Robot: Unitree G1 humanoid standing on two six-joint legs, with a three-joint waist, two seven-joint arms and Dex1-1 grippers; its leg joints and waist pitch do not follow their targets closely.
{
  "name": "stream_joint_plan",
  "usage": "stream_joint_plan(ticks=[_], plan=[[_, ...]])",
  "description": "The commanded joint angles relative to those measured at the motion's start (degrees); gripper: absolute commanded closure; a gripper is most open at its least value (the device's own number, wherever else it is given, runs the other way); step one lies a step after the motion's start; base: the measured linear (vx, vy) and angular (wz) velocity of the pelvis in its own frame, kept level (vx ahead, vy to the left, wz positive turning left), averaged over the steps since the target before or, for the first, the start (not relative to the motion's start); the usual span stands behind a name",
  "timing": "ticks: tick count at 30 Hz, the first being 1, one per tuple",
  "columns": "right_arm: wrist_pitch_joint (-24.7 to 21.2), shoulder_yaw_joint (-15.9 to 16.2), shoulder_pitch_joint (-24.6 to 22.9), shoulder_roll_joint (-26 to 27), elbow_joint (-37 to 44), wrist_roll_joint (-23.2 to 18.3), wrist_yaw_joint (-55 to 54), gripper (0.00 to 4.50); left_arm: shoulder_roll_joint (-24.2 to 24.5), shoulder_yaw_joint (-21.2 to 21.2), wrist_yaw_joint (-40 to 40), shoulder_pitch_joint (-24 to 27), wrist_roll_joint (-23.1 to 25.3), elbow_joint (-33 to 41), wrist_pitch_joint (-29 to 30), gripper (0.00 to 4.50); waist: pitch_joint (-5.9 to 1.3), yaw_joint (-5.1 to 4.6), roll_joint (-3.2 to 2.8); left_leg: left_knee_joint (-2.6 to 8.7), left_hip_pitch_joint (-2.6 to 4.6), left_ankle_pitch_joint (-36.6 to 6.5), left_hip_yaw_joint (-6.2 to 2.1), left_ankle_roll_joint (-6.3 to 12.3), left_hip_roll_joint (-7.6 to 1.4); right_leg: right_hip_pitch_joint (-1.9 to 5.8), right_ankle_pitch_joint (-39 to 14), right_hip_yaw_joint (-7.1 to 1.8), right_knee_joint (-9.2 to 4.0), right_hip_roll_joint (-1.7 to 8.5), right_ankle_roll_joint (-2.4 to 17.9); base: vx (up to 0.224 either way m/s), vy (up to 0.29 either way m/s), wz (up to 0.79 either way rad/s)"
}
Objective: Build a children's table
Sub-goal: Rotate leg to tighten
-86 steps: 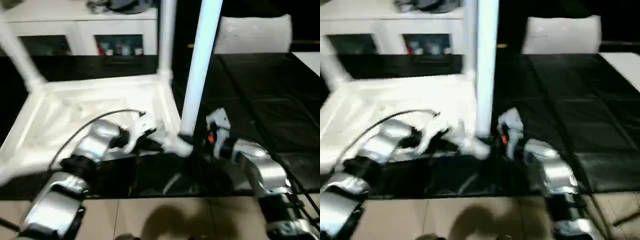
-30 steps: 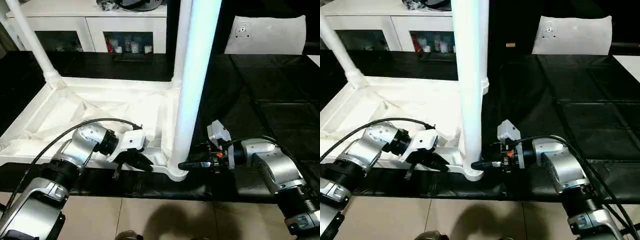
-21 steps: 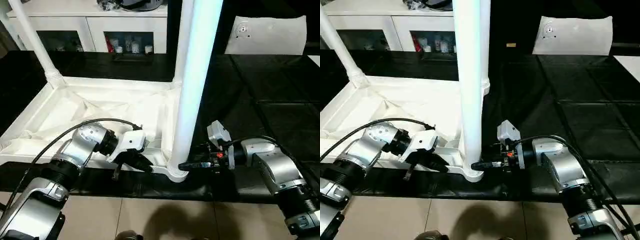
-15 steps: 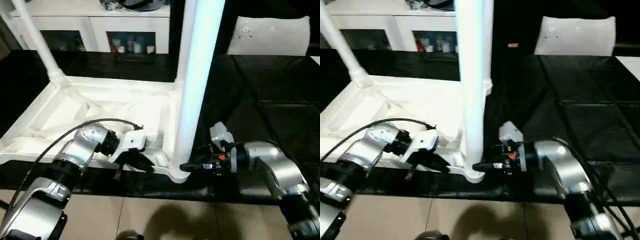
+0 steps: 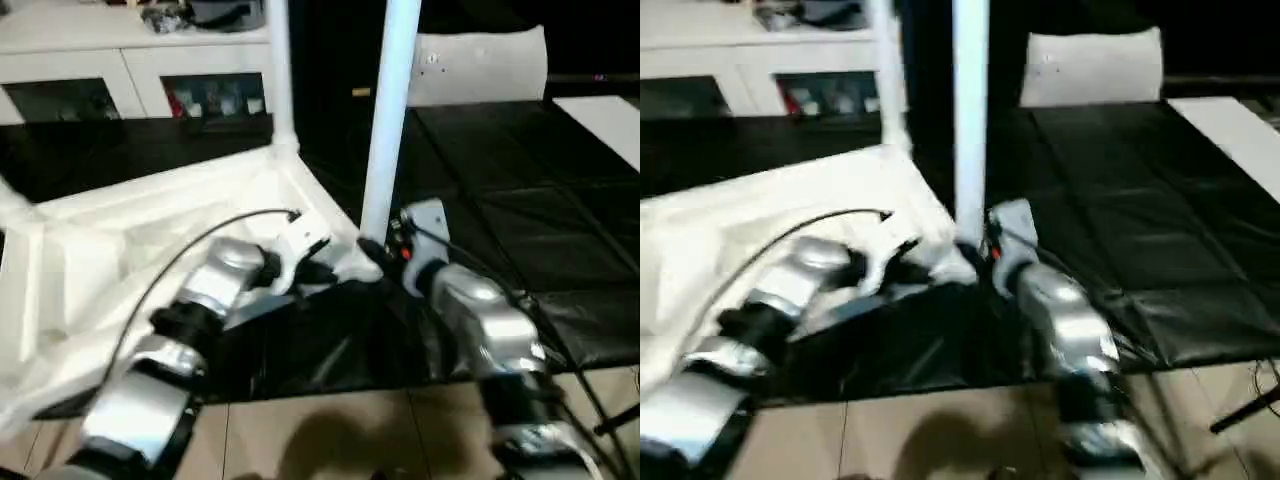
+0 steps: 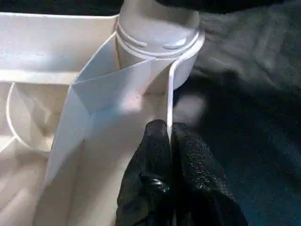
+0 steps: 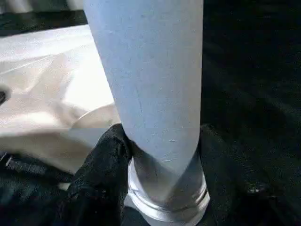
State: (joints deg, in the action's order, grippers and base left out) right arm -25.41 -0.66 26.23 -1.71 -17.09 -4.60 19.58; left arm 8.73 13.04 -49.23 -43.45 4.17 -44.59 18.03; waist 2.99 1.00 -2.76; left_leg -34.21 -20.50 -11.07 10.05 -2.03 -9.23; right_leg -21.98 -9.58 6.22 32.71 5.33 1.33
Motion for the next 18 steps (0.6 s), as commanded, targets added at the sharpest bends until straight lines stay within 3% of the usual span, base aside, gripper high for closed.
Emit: stream_joint_plan(ticks=[1, 4, 8, 9, 10, 12, 13, 14, 15, 18], plan=[[0.16, 3.84, 0.16, 3.29, -1.76, -1.74, 1.62, 2.27, -3.19, -0.15, 1.43, -2.27, -1.51, 1.77, -0.28, 4.50, -3.46, 0.37, 0.23, 4.77, 0.46, -18.51, -1.90, 0.40, -3.34, 2.01, -22.37, -3.18, -4.94, 4.61, 8.97, 0.000, 0.000, 0.00], [2.18, 3.98, -2.22, 2.41, 1.68, -2.13, 4.98, 1.89, -1.46, 0.61, -1.02, -0.72, -0.79, 4.19, -1.01, 4.50, -3.70, 0.81, 0.26, 4.62, 0.00, -14.02, -1.73, 2.16, -3.52, 2.38, -18.24, -3.38, -4.29, 4.52, 9.57, 0.000, 0.000, 0.00], [4.04, 4.41, -4.57, -0.26, 3.84, -1.96, 8.02, 1.48, 0.60, 1.37, -3.56, 0.63, -0.62, 5.43, -2.34, 4.50, -4.59, 1.54, 0.24, 3.87, -0.62, -5.41, -1.57, 4.98, -3.65, 2.93, -5.62, -3.48, -2.46, 4.49, 12.37, 0.000, 0.000, 0.00], [4.20, 4.41, -4.71, -0.44, 3.95, -1.99, 8.25, 1.43, 0.73, 1.43, -3.75, 0.72, -0.62, 5.50, -2.42, 4.50, -4.63, 1.54, 0.68, 3.84, -0.73, -4.29, -1.53, 5.55, -3.69, 2.94, -3.78, -3.44, -2.21, 4.42, 12.93, 0.000, 0.000, 0.00], [4.38, 4.30, -5.01, -1.02, 4.24, -2.24, 8.91, 1.35, 1.14, 1.60, -4.45, 1.04, -0.70, 5.83, -2.70, 4.50, -4.52, 1.64, 0.34, 3.75, -0.71, -3.75, -1.47, 6.44, -3.68, 2.79, -2.29, -3.35, -2.03, 4.39, 13.92, 0.000, 0.000, 0.00], [4.62, 4.16, -5.43, -1.82, 4.65, -2.60, 9.84, 1.11, 1.71, 1.84, -5.43, 1.50, -0.80, 6.28, -3.08, 4.50, -4.32, 1.65, 0.27, 3.82, -0.58, -5.49, -1.40, 6.79, -3.79, 2.79, -4.05, -3.26, -2.37, 4.38, 14.13, 0.000, 0.000, 0.00], [5.60, 4.26, -6.31, -4.65, 5.82, -3.63, 13.93, 1.04, 3.56, 2.78, -9.26, 2.83, -1.14, 7.48, -5.54, 4.50, -4.26, 1.90, -0.44, 3.93, -0.41, -6.95, -1.59, 6.30, -3.86, 2.76, -5.95, -3.21, -2.58, 4.47, 13.74, 0.000, 0.000, 0.00], [6.26, 4.40, -6.64, -6.16, 6.24, -4.03, 15.94, 0.91, 4.41, 3.18, -11.13, 3.47, -1.40, 8.07, -6.42, 4.50, -4.12, 1.68, 0.04, 3.98, -0.58, -8.34, -1.39, 6.22, -3.85, 2.94, -6.89, -3.29, -2.77, 4.28, 13.32, 0.000, 0.000, 0.00], [7.04, 4.65, -6.88, -8.07, 6.51, -4.37, 18.48, 0.91, 5.39, 3.52, -13.19, 4.12, -1.73, 8.62, -7.10, 4.50, -4.17, 1.81, -0.22, 4.01, -0.44, -8.49, -1.48, 5.87, -3.94, 2.89, -7.08, -3.31, -2.69, 4.34, 13.36, 0.000, 0.000, 0.00], [8.60, 5.31, -6.61, -13.87, 6.47, -5.29, 27.04, 0.55, 8.63, 5.02, -20.23, 5.34, -2.18, 9.37, -11.22, 4.50, -3.93, 2.15, 0.06, 4.13, -0.32, -10.94, -1.39, 4.97, -3.96, 2.78, -11.01, -3.28, -3.20, 4.41, 12.74, 0.000, 0.000, 0.00]])
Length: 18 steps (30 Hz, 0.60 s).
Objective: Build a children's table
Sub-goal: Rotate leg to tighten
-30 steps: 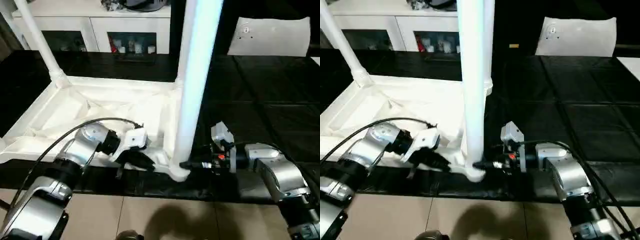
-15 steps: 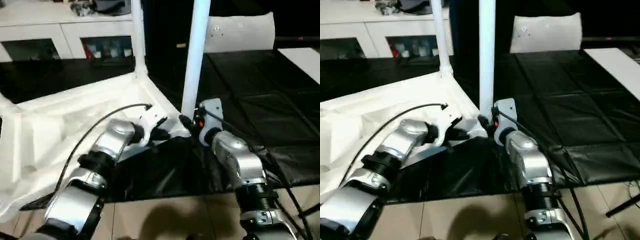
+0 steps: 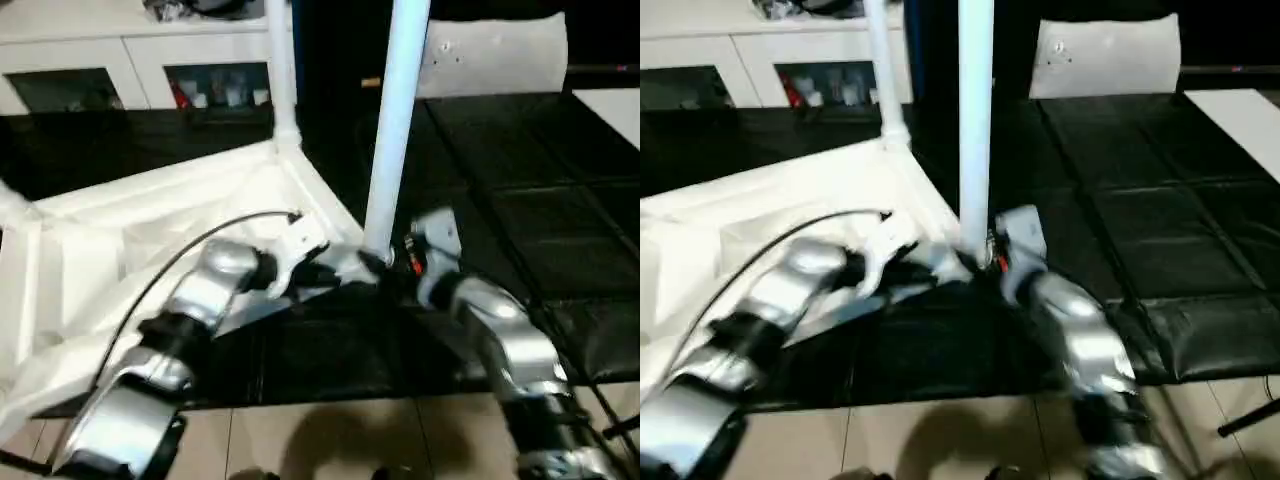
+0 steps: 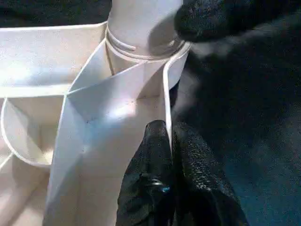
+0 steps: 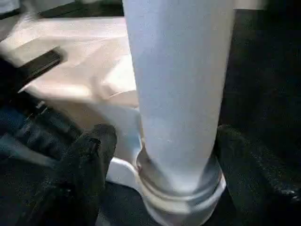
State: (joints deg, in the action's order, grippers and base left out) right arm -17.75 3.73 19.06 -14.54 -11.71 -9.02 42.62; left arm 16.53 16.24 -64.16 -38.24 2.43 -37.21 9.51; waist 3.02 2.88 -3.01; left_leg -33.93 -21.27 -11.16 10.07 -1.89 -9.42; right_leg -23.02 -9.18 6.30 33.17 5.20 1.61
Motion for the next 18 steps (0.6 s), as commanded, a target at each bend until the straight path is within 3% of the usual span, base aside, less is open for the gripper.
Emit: stream_joint_plan(ticks=[1, 3, 4, 5, 6, 11, 15, 18], plan=[[0.15, 0.85, 0.88, -2.84, 1.16, -1.61, 7.31, 0.47, 2.12, 2.47, -7.66, 0.30, -0.36, 2.08, -3.84, 4.50, -3.96, 0.42, 0.34, 3.84, 0.50, -11.08, -1.36, 4.78, -3.78, 3.87, -12.32, -3.34, -3.67, 4.47, 12.22, 0.000, 0.000, 0.00], [-0.55, 0.77, 1.13, -3.93, 1.21, -2.13, 9.46, 0.47, 2.95, 2.89, -9.09, 0.36, -0.27, 2.11, -4.40, 4.50, -3.80, 1.07, 0.09, 3.99, 0.77, -11.74, -1.26, 4.29, -4.11, 3.51, -14.26, -3.44, -3.74, 4.37, 11.60, 0.000, 0.000, 0.00], [-0.91, 1.52, 1.84, -6.29, 1.21, -3.13, 14.86, 0.47, 4.56, 3.70, -12.21, 0.29, -0.13, 2.06, -5.78, 4.50, -3.87, 1.35, 0.37, 3.98, 1.05, -11.82, -1.18, 3.82, -4.21, 3.25, -14.52, -3.52, -3.67, 4.45, 11.66, 0.000, 0.000, 0.00], [-0.84, 1.75, 1.96, -6.69, 1.19, -3.27, 15.84, 0.47, 4.82, 3.83, -12.75, 0.28, -0.10, 2.08, -6.03, 4.50, -3.90, 1.69, 0.38, 4.00, 0.81, -11.70, -1.23, 3.90, -4.23, 3.53, -14.67, -3.43, -3.53, 4.47, 11.57, 0.000, 0.000, 0.00], [-0.86, 2.19, 2.19, -7.42, 1.15, -3.60, 17.65, 0.47, 5.25, 4.09, -13.82, 0.28, -0.14, 2.17, -6.38, 4.50, -3.85, 2.00, 0.32, 4.00, 0.92, -11.47, -1.15, 3.70, -4.35, 3.25, -14.62, -3.54, -3.52, 4.47, 11.38, 0.000, 0.000, 0.00], [0.06, 5.37, 3.49, -10.50, 0.26, -5.30, 25.77, 0.47, 7.24, 6.21, -19.28, 0.63, -0.44, 3.67, -9.01, 4.50, -4.17, 2.90, 0.58, 3.75, 0.76, -9.24, -1.12, 4.24, -4.31, 3.38, -11.35, -3.53, -2.92, 4.63, 12.33, 0.000, 0.000, 0.00], [0.58, 6.80, 4.74, -11.52, -1.26, -5.95, 30.39, 0.47, 7.80, 7.24, -22.22, 0.62, -0.89, 4.30, -10.50, 4.50, -4.17, 3.52, 0.73, 3.61, 0.80, -9.10, -1.02, 4.16, -4.23, 3.28, -13.67, -3.51, -3.09, 4.75, 11.97, 0.000, 0.000, 0.00], [1.68, 7.95, 5.61, -11.75, -2.58, -5.41, 33.18, 0.82, 7.90, 7.81, -23.61, 0.56, -0.87, 4.67, -11.39, 4.50, -4.22, 3.91, 0.68, 3.62, 0.84, -8.75, -1.07, 3.89, -4.34, 3.15, -13.82, -3.49, -3.02, 4.67, 11.81, 0.000, 0.000, 0.00]])
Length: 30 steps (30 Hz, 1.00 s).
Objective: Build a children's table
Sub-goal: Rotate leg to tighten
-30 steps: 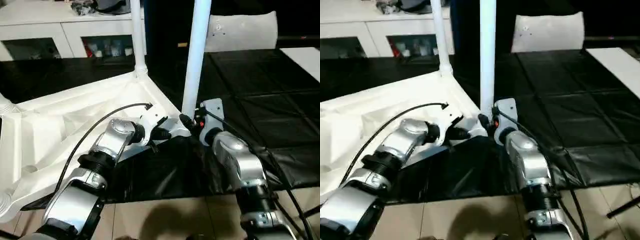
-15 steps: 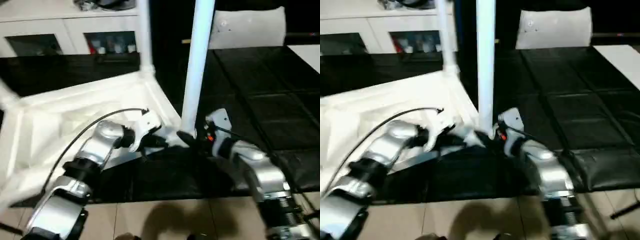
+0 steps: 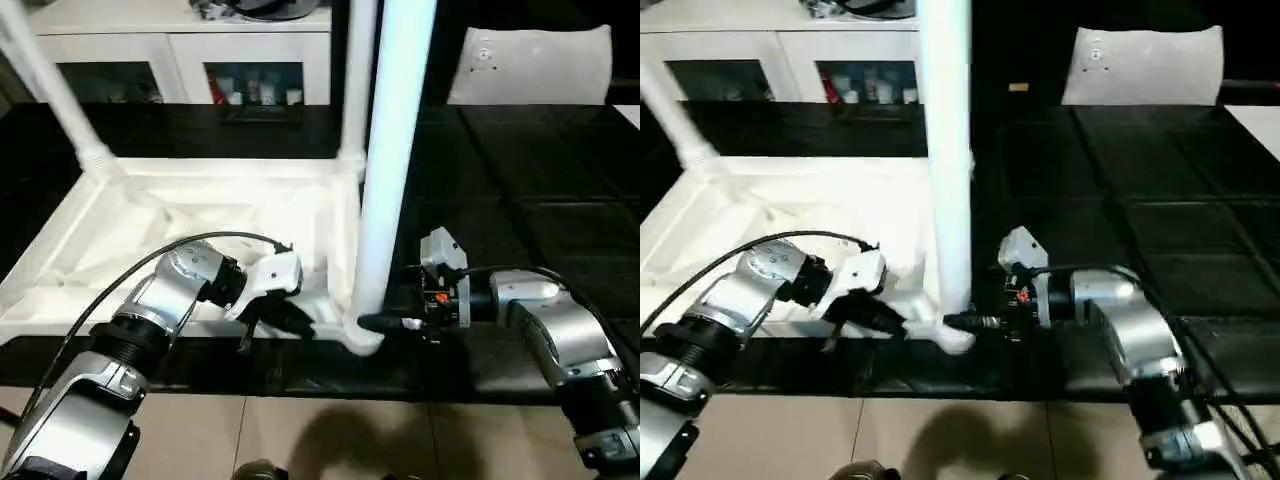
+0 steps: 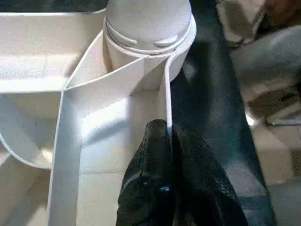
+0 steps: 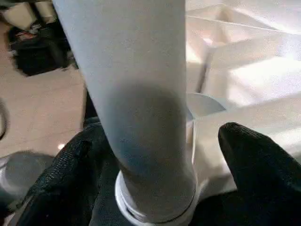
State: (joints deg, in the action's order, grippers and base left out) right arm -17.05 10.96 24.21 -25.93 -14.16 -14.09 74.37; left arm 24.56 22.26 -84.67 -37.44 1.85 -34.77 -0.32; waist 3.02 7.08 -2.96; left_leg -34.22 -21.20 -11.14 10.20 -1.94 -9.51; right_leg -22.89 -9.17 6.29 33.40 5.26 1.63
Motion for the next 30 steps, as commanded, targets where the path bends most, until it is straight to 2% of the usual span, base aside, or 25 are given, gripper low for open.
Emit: stream_joint_plan(ticks=[1, 5, 12, 14, 19, 22, 25, 27, 29, 30], plan=[[1.10, 0.85, 0.57, -0.32, -0.30, -0.27, 1.63, 0.94, -0.16, 1.83, -3.15, -0.24, -0.28, 2.29, -1.61, 4.50, -4.18, -0.21, 0.59, 3.94, 0.78, -8.85, -1.21, 3.89, -4.33, 2.96, -13.84, -3.52, -3.29, 4.60, 11.74, 0.000, 0.000, 0.00], [1.96, 1.97, 1.37, -0.18, -1.61, -0.23, 3.06, 1.26, -0.29, 2.17, -3.66, -0.35, -0.28, 2.46, -2.06, 4.50, -4.18, 0.28, 0.87, 3.96, 0.87, -9.61, -1.18, 3.41, -4.32, 2.91, -14.97, -3.55, -3.33, 4.66, 11.37, 0.000, 0.000, 0.00], [1.27, 2.91, 1.94, -0.04, -2.30, -1.09, 6.17, 1.84, -0.32, 2.42, -4.08, -0.77, 0.01, 1.37, -3.23, 4.50, -4.27, 0.73, 0.62, 3.90, 0.79, -9.40, -1.27, 3.31, -4.31, 2.92, -15.22, -3.52, -3.29, 4.65, 10.88, 0.000, 0.000, 0.00], [0.96, 3.00, 1.94, -0.13, -2.27, -1.35, 6.69, 2.15, -0.33, 2.37, -4.08, -0.90, 0.10, 0.78, -3.61, 4.50, -4.30, 0.73, 0.72, 3.90, 0.82, -9.25, -1.27, 3.31, -4.29, 2.92, -14.91, -3.51, -3.24, 4.62, 10.85, 0.000, 0.000, 0.00], [-0.22, 3.04, 1.50, -0.34, -1.64, -2.21, 7.29, 2.43, -0.60, 2.17, -3.72, -1.05, 0.01, 0.11, -3.48, 4.50, -4.30, 0.75, 0.75, 3.88, 0.81, -9.23, -1.27, 3.25, -4.29, 2.94, -15.28, -3.52, -3.29, 4.61, 10.82, 0.000, 0.000, 0.00], [-2.01, 2.21, 0.78, 0.11, -0.39, -3.40, 6.70, 2.44, -1.12, 1.47, -2.72, -1.19, -0.36, -0.46, -2.50, 4.50, -4.31, 0.79, 0.75, 3.88, 0.86, -9.09, -1.27, 3.35, -4.32, 2.91, -15.22, -3.52, -3.26, 4.59, 10.86, 0.000, 0.000, 0.00], [-4.19, 0.25, 0.02, 1.93, 1.06, -4.82, 3.02, 2.45, -2.00, 0.42, -0.21, -1.66, -0.47, -1.27, -0.20, 4.50, -4.28, 0.77, 0.68, 3.85, 0.88, -8.86, -1.18, 3.39, -4.34, 2.82, -15.05, -3.59, -3.29, 4.62, 10.95, 0.000, 0.000, 0.00], [-5.69, -0.66, -0.57, 3.21, 2.24, -5.13, -0.13, 2.45, -2.61, -0.11, 2.24, -2.09, 0.02, -1.71, 2.13, 4.50, -4.18, 0.80, 0.73, 3.92, 0.85, -9.64, -1.30, 2.72, -4.23, 2.86, -17.04, -3.51, -3.49, 4.65, 10.31, 0.000, 0.000, 0.00], [-6.43, -1.65, -1.13, 6.93, 2.48, -2.19, -10.00, 2.45, -4.75, -1.82, 7.19, -3.29, -0.19, -2.91, 5.70, 4.50, -3.84, 0.42, 0.82, 4.09, 0.91, -11.99, -1.42, 1.41, -4.06, 2.73, -21.70, -3.51, -3.96, 4.74, 8.95, 0.000, 0.000, 0.00], [-6.84, -1.85, -1.18, 7.90, 2.48, -1.46, -12.51, 2.45, -5.39, -2.29, 8.57, -3.63, -0.31, -3.11, 6.87, 4.50, -3.75, 0.20, 0.65, 4.19, 0.89, -12.44, -1.42, 0.99, -3.95, 2.73, -22.85, -3.54, -4.18, 4.70, 8.53, 0.000, 0.000, 0.00]])
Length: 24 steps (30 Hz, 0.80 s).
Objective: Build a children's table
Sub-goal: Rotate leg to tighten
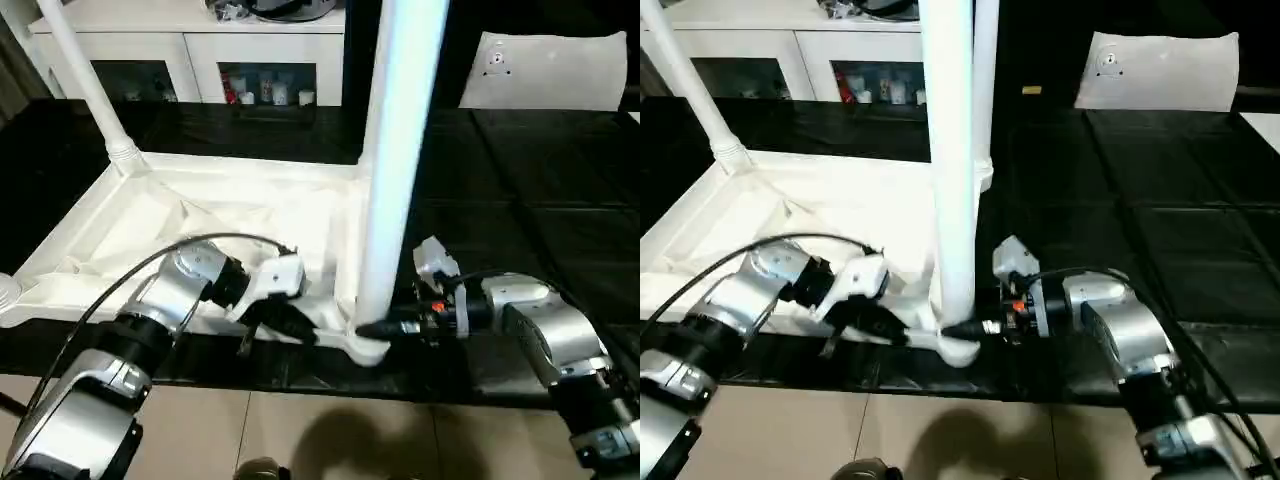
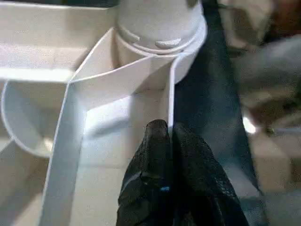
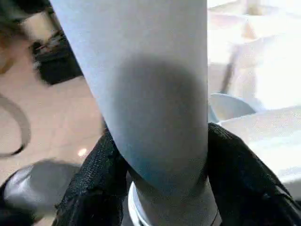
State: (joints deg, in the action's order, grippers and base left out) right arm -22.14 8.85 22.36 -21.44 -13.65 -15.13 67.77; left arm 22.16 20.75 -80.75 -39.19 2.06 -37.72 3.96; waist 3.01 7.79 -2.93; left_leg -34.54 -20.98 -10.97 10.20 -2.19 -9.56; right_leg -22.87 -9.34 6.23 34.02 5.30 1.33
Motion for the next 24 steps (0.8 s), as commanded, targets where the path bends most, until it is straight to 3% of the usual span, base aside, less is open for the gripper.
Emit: stream_joint_plan(ticks=[1, 3, 5, 9, 10, 12, 13, 16, 17, 19, 24], plan=[[-2.16, -0.11, 0.71, 4.74, 1.92, 0.18, -8.74, 2.45, -3.70, -1.18, 6.28, -2.30, -0.48, -0.33, 3.80, 4.50, -3.68, -0.80, 0.70, 4.52, 0.88, -13.55, -1.49, 0.29, -3.67, 2.51, -24.96, -3.38, -5.07, 4.69, 8.15, 0.000, 0.000, 0.00], [-3.70, -1.35, 1.13, 8.91, 1.78, 1.68, -16.93, 2.45, -6.01, -2.62, 11.51, -3.51, -0.53, -1.20, 7.13, 4.50, -3.53, -1.71, 0.69, 4.56, 0.79, -14.55, -1.66, -0.27, -3.27, 2.53, -29.06, -3.12, -5.66, 4.64, 6.13, 0.000, 0.000, 0.00], [-5.19, -2.19, 1.58, 11.61, 1.56, 2.80, -22.42, 2.46, -7.59, -3.40, 15.47, -4.33, -0.10, -1.93, 9.05, 4.50, -3.72, -2.51, 0.60, 4.68, 0.52, -14.12, -1.87, -0.45, -3.29, 2.74, -28.33, -2.96, -5.65, 4.52, 5.67, 0.000, 0.000, 0.00], [-7.72, -4.08, 3.21, 17.47, -0.18, 5.65, -34.89, 2.46, -11.52, -5.78, 24.78, -5.69, 0.12, -2.98, 12.53, 4.50, -4.00, -4.30, 0.72, 4.44, 0.11, -12.04, -1.74, 0.23, -2.97, 2.93, -22.00, -3.06, -5.09, 4.36, 8.04, 0.000, 0.000, 0.00], [-7.31, -4.24, 3.80, 19.16, -1.04, 7.38, -39.17, 2.46, -12.91, -6.78, 27.94, -6.14, 0.28, -3.01, 13.91, 4.50, -4.09, -4.38, 0.97, 4.32, 0.04, -11.43, -1.64, 0.72, -2.85, 3.05, -21.40, -3.04, -5.16, 4.31, 8.08, 0.000, 0.000, 0.00], [-4.80, -3.67, 4.15, 20.08, -1.97, 9.20, -41.59, 2.46, -14.06, -7.65, 30.48, -6.20, 0.11, -2.19, 15.39, 4.50, -4.23, -4.54, 0.80, 4.08, -0.12, -8.79, -1.38, 1.84, -2.81, 3.07, -17.82, -3.09, -4.84, 4.21, 8.94, 0.000, 0.000, 0.00], [-4.06, -3.87, 4.08, 20.70, -2.01, 8.99, -41.96, 1.93, -14.43, -7.91, 31.12, -6.16, 0.15, -1.72, 15.96, 4.50, -4.24, -4.51, 0.85, 4.07, -0.13, -8.38, -1.40, 2.18, -2.78, 3.17, -17.08, -3.06, -4.79, 4.19, 9.14, 0.000, 0.000, 0.00], [-3.11, -4.73, 3.36, 21.57, -0.82, 8.24, -42.10, 1.80, -14.82, -7.95, 31.67, -5.99, 0.52, -1.05, 16.10, 4.50, -4.16, -4.57, 1.21, 4.08, -0.18, -7.84, -1.30, 3.81, -2.88, 3.27, -15.66, -3.09, -4.67, 4.10, 9.70, 0.000, 0.000, 0.00], [-2.93, -4.78, 2.90, 21.22, -0.17, 8.38, -41.73, 1.52, -14.51, -7.49, 31.09, -5.76, 0.76, -0.81, 15.53, 4.50, -4.15, -4.47, 0.93, 4.09, -0.04, -7.95, -1.32, 4.00, -3.00, 3.18, -15.92, -3.09, -4.69, 4.15, 9.78, 0.000, 0.000, 0.00], [-1.86, -4.65, 2.24, 20.21, 0.47, 8.47, -40.43, 1.42, -13.77, -6.85, 29.84, -5.37, 1.05, -0.56, 14.92, 4.50, -4.13, -4.50, 0.87, 4.18, 0.04, -8.18, -1.35, 4.04, -3.17, 3.16, -15.66, -3.13, -4.68, 4.12, 9.72, 0.000, 0.000, 0.00], [2.37, -5.34, -0.23, 14.67, 1.79, 8.19, -35.49, 0.97, -10.02, -4.76, 23.29, -3.05, 1.49, 1.38, 12.09, 4.50, -4.21, -4.34, 0.96, 4.07, 0.01, -7.42, -1.30, 4.92, -3.39, 3.29, -12.66, -3.32, -4.28, 4.25, 10.40, 0.000, 0.000, 0.00]])
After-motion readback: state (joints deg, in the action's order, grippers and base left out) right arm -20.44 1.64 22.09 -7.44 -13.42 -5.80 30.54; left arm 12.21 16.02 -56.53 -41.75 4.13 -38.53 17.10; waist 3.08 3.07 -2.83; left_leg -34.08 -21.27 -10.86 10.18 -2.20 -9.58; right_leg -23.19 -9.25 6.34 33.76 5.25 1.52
